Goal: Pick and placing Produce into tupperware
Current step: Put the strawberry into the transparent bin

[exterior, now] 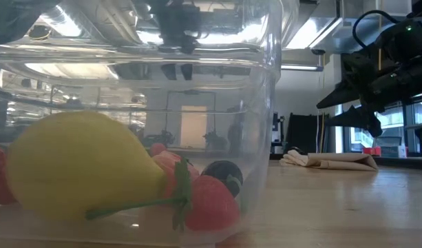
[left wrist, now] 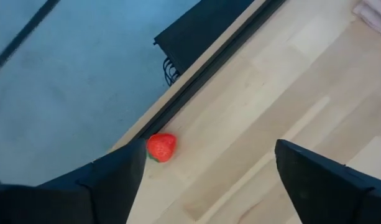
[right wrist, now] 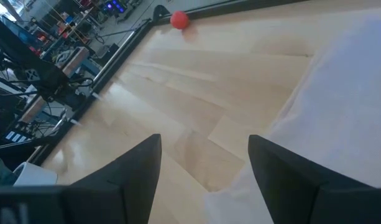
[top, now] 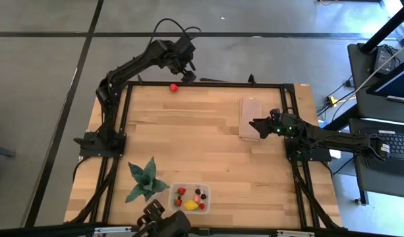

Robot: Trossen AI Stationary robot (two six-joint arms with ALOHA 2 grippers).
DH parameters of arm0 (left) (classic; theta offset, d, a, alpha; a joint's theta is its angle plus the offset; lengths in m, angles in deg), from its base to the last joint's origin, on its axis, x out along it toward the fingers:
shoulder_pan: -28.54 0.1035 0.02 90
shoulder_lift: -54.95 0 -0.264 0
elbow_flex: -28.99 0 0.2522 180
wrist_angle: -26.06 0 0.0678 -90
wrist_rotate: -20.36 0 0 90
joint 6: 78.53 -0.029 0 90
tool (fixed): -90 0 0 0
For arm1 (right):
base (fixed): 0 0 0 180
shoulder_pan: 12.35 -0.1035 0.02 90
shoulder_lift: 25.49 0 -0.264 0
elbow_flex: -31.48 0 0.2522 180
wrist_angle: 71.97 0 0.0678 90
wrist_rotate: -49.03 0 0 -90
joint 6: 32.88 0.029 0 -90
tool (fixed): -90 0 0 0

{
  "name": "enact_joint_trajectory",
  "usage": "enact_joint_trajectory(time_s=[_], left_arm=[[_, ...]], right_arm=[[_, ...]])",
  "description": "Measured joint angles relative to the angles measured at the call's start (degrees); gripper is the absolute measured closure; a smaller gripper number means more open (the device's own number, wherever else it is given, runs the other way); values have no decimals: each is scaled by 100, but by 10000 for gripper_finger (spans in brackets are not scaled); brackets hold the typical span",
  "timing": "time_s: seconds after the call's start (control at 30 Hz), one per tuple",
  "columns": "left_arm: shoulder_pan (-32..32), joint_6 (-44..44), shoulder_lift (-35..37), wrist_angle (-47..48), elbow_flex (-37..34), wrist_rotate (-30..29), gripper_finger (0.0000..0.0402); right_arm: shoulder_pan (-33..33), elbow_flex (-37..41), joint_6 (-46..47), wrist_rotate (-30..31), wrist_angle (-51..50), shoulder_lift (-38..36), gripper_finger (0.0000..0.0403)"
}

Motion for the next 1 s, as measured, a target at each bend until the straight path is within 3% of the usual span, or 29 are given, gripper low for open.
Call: enact_joint_trajectory(time_s=[0.5,0.63,0.77,1.0], left_arm=[[-94,70,0,-350,0,-134,76],[-179,93,0,-362,-71,-466,78],[-230,207,47,-456,-448,-753,74],[-226,332,710,-1801,-1766,-598,89]], right_arm=[[0,0,-34,2,-4,2,159],[0,0,-44,2,-4,3,159],[0,0,-178,4,-7,4,159],[0,0,-341,7,-9,4,159]])
